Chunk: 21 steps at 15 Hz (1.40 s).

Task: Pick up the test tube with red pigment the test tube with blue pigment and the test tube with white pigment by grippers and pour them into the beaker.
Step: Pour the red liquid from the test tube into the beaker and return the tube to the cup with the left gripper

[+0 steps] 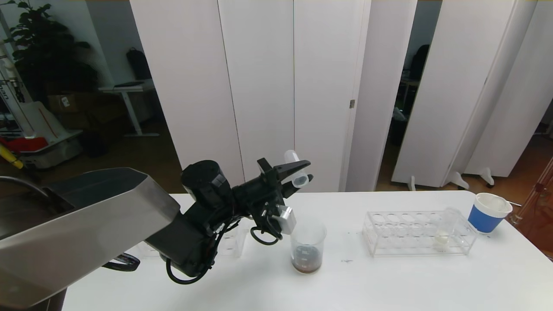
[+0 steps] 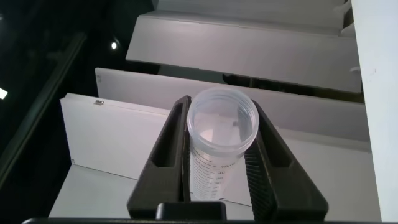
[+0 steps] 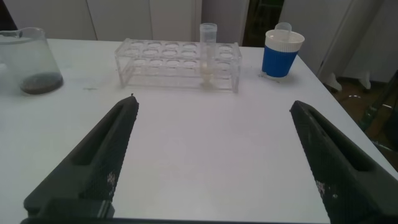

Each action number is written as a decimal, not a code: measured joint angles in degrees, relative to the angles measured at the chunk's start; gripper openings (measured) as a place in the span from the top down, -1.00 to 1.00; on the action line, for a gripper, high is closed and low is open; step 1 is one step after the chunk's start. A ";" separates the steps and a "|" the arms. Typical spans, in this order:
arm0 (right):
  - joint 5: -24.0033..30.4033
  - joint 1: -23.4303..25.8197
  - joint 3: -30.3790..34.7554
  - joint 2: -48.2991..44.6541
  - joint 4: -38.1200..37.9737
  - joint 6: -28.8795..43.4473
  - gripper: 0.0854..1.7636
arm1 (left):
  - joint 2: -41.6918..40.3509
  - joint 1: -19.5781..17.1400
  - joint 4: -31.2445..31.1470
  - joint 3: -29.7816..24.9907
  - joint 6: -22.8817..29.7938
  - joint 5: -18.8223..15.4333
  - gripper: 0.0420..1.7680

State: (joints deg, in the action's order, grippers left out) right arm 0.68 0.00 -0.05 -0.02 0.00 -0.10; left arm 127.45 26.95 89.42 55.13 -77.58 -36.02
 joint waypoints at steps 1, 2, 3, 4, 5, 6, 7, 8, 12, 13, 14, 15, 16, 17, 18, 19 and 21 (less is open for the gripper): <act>0.00 0.00 0.00 0.00 0.00 -0.01 -0.98 | -0.80 -0.02 -0.28 0.00 1.73 0.88 0.37; 0.00 0.00 0.00 0.00 0.00 0.00 -0.98 | -1.43 -0.02 -0.45 -0.06 3.13 3.25 0.37; -0.02 0.00 0.00 0.00 0.00 0.00 -0.98 | -2.04 0.06 -0.63 -0.17 4.35 7.17 0.37; -0.02 0.00 0.00 0.00 0.00 0.00 -0.98 | -2.84 0.24 -1.77 -0.37 5.51 13.15 0.37; 0.02 0.00 0.00 0.00 0.00 0.02 -0.98 | -3.64 0.44 -4.41 -0.55 7.11 17.44 0.37; 0.00 0.00 0.00 0.00 0.00 0.00 -0.98 | -4.66 0.80 -7.20 -0.63 10.78 20.37 0.37; 0.00 0.00 0.00 0.00 0.00 0.00 -0.98 | -5.57 1.21 -8.66 -0.63 13.71 21.42 0.37; 0.00 0.00 0.00 0.00 0.00 0.00 -0.98 | -6.64 1.55 -10.15 -0.56 15.92 22.47 0.37; 0.00 0.00 0.02 0.00 0.00 0.02 -0.98 | -11.61 2.67 -21.00 0.00 23.54 37.12 0.37; -0.02 0.00 0.02 0.00 0.00 -0.01 -0.98 | -12.70 3.34 -23.14 0.35 26.62 41.09 0.37; 0.00 0.00 0.00 0.00 0.00 -0.01 -0.98 | -14.08 4.08 -25.64 0.71 29.84 44.67 0.37; -0.02 0.00 0.00 0.00 0.00 0.02 -0.98 | -15.46 4.60 -28.45 0.99 32.63 47.42 0.37; 0.00 0.00 0.02 0.00 0.00 0.00 -0.98 | -17.03 4.99 -31.98 1.18 36.10 50.04 0.37; -0.02 0.00 0.00 0.00 0.00 0.00 -0.98 | -18.55 5.38 -35.40 1.38 40.27 52.31 0.37; 0.00 0.00 0.02 0.00 0.00 0.02 -0.98 | -19.82 5.75 -37.83 1.62 43.96 53.71 0.37; -0.02 0.00 0.00 0.00 0.00 -0.01 -0.98 | -21.16 6.12 -40.77 1.84 47.71 54.63 0.37; 0.00 0.00 0.00 0.00 0.00 0.00 -0.98 | -23.76 6.64 -47.42 2.69 53.00 56.03 0.37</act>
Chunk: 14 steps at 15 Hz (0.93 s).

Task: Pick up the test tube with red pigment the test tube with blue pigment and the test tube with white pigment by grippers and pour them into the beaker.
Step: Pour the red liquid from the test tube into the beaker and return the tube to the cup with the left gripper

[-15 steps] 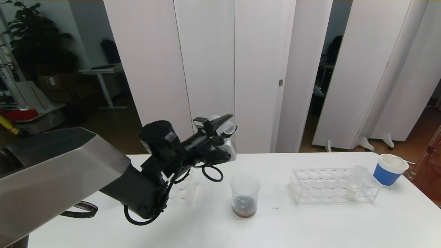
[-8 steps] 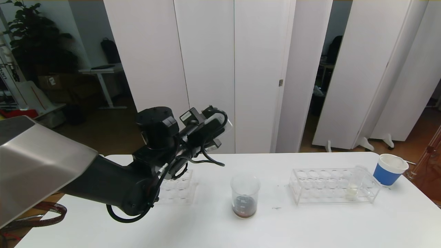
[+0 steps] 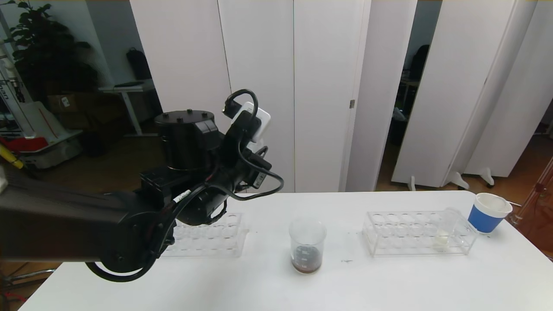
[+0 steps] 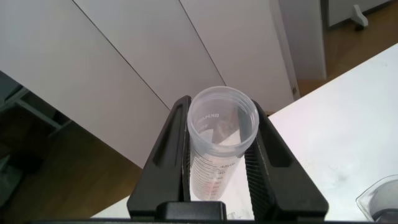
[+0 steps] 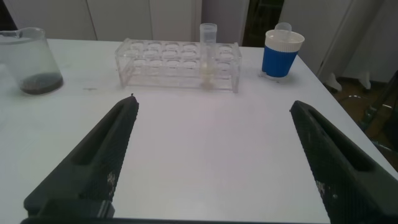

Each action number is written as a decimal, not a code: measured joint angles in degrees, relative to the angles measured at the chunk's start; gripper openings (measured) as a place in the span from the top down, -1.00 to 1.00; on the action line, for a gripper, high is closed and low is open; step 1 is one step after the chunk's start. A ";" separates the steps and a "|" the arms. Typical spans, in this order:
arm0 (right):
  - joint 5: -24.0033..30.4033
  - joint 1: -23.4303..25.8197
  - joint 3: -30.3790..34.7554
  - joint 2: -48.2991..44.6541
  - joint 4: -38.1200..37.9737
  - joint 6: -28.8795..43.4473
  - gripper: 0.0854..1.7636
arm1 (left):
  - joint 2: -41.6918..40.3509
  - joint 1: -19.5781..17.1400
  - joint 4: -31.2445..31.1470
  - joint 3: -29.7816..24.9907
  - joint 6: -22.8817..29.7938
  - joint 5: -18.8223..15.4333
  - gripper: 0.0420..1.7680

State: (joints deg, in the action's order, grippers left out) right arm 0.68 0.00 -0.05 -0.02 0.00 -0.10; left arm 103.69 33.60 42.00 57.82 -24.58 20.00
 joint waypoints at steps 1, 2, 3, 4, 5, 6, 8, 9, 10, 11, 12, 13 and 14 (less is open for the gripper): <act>-0.02 0.00 -0.02 0.00 0.00 0.00 -0.98 | -1.16 0.05 -3.52 0.63 3.36 0.91 0.37; -0.02 0.00 -0.02 0.00 0.00 0.02 -0.98 | -2.12 0.11 -7.05 1.49 6.95 1.85 0.37; -0.02 0.00 -0.02 0.00 0.00 0.00 -0.98 | -3.01 0.16 -10.91 2.49 10.58 2.82 0.37; -0.02 0.00 -0.02 0.00 0.00 0.00 -0.98 | -3.78 0.22 -14.36 3.47 14.63 3.86 0.37; -0.02 0.00 0.00 0.00 0.00 0.02 -0.98 | -4.39 0.22 -16.97 4.44 18.32 5.33 0.37; -0.02 0.00 0.00 0.00 0.00 0.00 -0.98 | -4.79 0.20 -18.76 5.08 21.27 7.22 0.37; -0.02 0.00 0.02 0.00 0.00 -0.01 -0.98 | -5.05 0.09 -20.89 5.66 25.20 10.31 0.37; -0.02 0.00 0.02 0.00 0.00 0.00 -0.98 | -4.99 -0.02 -21.10 5.35 26.44 11.19 0.37; 0.00 0.00 0.02 0.00 0.00 0.00 -0.98 | -4.77 -0.20 -21.05 4.74 27.58 12.24 0.37; -0.02 0.00 0.02 0.00 0.00 0.00 -0.98 | -4.52 -0.35 -20.88 4.14 28.07 13.68 0.37; -0.02 0.00 0.00 0.00 0.00 0.00 -0.98 | -4.27 -0.69 -20.78 3.54 28.18 15.21 0.37; 0.00 0.00 0.00 0.00 0.00 0.02 -0.98 | -4.06 -1.24 -20.44 3.12 28.21 16.51 0.37; -0.02 0.00 0.00 0.00 0.00 0.00 -0.98 | -3.95 -1.71 -20.31 2.86 28.32 17.34 0.37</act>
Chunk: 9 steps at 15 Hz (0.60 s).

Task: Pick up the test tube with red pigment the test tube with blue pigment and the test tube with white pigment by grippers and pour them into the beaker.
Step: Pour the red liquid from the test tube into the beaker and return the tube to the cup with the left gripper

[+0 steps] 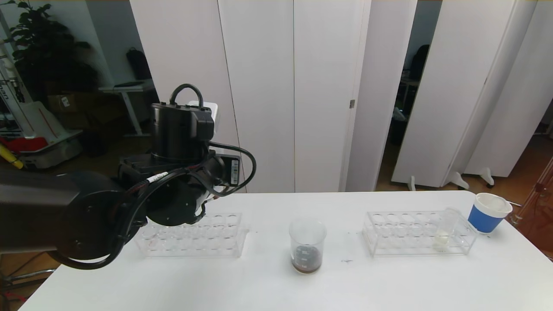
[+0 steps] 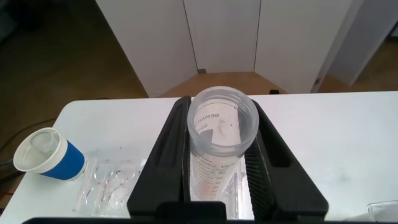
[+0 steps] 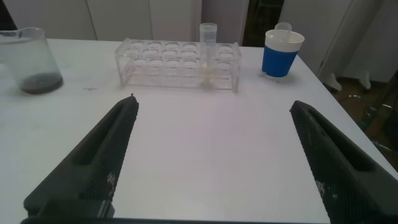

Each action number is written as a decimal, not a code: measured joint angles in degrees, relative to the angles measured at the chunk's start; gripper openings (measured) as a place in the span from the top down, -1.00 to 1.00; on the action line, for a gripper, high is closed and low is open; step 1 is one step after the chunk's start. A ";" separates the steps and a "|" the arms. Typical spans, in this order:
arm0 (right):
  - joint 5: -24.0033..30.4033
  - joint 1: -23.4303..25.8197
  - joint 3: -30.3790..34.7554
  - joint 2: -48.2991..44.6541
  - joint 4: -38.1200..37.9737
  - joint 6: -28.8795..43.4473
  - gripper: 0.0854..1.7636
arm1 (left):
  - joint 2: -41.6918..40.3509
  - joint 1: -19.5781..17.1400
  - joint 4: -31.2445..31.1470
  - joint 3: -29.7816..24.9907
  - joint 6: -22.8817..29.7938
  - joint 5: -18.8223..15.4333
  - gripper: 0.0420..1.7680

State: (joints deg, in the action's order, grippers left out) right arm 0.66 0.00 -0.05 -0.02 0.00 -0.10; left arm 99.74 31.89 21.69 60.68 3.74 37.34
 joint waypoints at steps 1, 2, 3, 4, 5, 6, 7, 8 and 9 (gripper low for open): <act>0.02 0.00 0.00 0.00 0.00 -0.01 -0.98 | 0.11 -0.28 0.24 -0.18 0.33 0.30 0.37; 0.00 0.00 0.00 0.00 0.00 0.00 -0.98 | 0.26 -0.83 1.71 -0.74 1.57 0.37 0.37; 0.00 0.00 0.00 0.00 0.00 0.00 -0.98 | 0.28 -1.63 4.30 -1.54 2.62 0.37 0.37; 0.02 0.00 0.00 0.00 0.00 0.00 -0.98 | 0.28 -2.77 7.55 -2.54 2.93 0.33 0.37; 0.02 0.00 0.02 0.00 0.00 0.02 -0.98 | 0.30 -4.06 9.98 -3.55 2.78 0.20 0.37; 0.00 0.00 0.02 0.00 0.00 0.00 -0.98 | 0.34 -5.68 11.50 -4.64 2.21 0.22 0.37; 0.02 0.00 0.02 0.00 0.00 0.02 -0.98 | 0.43 -7.47 12.51 -5.51 1.51 0.72 0.37; 0.02 0.00 0.02 0.00 0.00 -0.01 -0.98 | 0.50 -9.05 13.31 -6.03 1.05 1.27 0.37; 0.02 0.00 0.02 0.00 0.00 0.00 -0.98 | 0.59 -10.79 14.41 -6.41 0.33 1.71 0.37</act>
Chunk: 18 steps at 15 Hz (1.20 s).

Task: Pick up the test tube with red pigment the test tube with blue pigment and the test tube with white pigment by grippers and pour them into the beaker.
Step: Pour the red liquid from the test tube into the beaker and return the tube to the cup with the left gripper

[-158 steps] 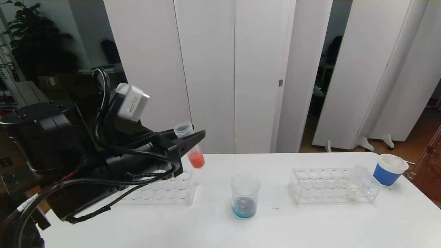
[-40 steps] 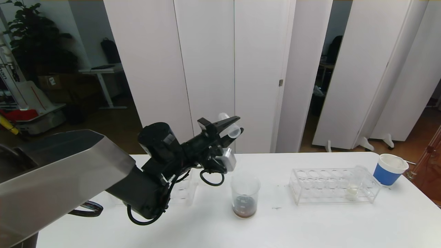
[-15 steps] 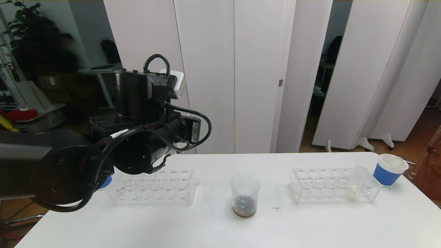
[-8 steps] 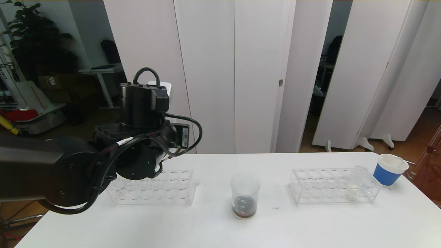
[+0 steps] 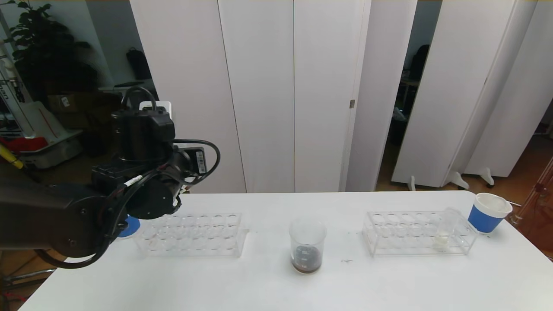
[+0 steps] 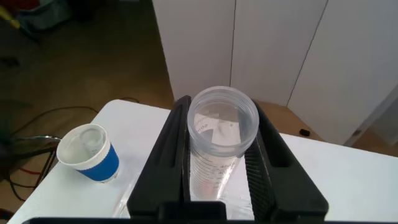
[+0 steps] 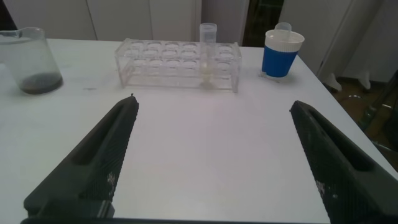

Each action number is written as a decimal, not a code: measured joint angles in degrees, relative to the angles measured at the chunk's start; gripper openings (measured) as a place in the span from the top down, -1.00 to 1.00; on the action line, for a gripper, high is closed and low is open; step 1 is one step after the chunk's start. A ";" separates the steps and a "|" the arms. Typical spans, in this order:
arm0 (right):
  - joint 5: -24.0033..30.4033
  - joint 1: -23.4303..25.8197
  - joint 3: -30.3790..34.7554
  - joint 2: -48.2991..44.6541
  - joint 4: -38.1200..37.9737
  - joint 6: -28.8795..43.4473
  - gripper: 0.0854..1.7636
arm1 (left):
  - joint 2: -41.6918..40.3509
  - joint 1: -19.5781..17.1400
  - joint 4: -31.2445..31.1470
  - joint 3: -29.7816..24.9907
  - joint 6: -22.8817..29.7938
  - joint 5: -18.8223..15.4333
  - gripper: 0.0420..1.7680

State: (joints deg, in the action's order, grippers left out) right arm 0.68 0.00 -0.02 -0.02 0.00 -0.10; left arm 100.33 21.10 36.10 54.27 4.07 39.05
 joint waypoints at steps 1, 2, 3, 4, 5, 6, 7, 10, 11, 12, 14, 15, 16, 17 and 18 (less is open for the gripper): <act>0.00 0.00 0.00 0.00 0.00 0.00 -0.98 | 0.06 -1.89 1.37 -0.33 -0.94 0.17 0.37; 0.00 0.00 0.00 0.00 0.00 0.00 -0.98 | 0.16 -4.01 3.45 -0.61 -2.15 0.23 0.37; -0.02 0.00 0.00 0.00 0.00 0.00 -0.98 | 0.26 -5.86 5.35 -0.85 -3.06 0.23 0.37; 0.00 0.00 0.00 0.00 0.00 0.02 -0.98 | 0.39 -8.05 7.12 -1.13 -3.69 0.04 0.37; 0.02 0.00 -0.02 0.00 0.00 -0.01 -0.98 | 0.52 -10.28 8.52 -1.38 -3.91 -0.24 0.37; 0.00 0.00 -0.02 0.00 0.00 0.00 -0.98 | 0.66 -12.37 9.37 -1.52 -3.94 -0.33 0.37; -0.02 0.00 -0.02 0.00 0.00 0.02 -0.98 | 0.80 -14.32 10.40 -1.66 -3.94 -0.35 0.37; -0.02 0.00 -0.02 0.00 0.00 0.00 -0.98 | 1.88 -21.54 15.62 -1.79 -4.00 -0.62 0.37; 0.00 0.00 -0.02 0.00 0.00 0.00 -0.98 | 2.34 -23.55 16.85 -1.82 -3.91 -0.71 0.37; 0.02 0.00 -0.02 0.00 0.00 0.02 -0.98 | 2.86 -25.21 17.92 -1.85 -3.63 -0.74 0.37; -0.02 0.00 -0.02 0.00 0.00 0.02 -0.98 | 4.52 -28.10 21.65 -2.35 -3.23 -1.23 0.37; 0.00 0.00 -0.02 0.00 0.00 0.00 -0.98 | 5.38 -29.01 23.38 -2.77 -3.15 -1.32 0.37; 0.00 0.00 -0.02 0.00 0.00 -0.01 -0.98 | 6.45 -29.75 24.21 -3.29 -2.95 -1.38 0.37; -0.02 0.00 -0.02 0.00 0.00 0.00 -0.98 | 7.34 -30.14 24.34 -3.58 -2.39 -1.40 0.37; 0.00 0.00 -0.02 0.00 0.00 0.02 -0.98 | 8.27 -30.46 24.30 -3.91 -0.90 -1.73 0.37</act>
State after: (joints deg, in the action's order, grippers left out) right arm 0.68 0.00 -0.05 -0.02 0.00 -0.07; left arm 108.59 -9.36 60.39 50.36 3.17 37.32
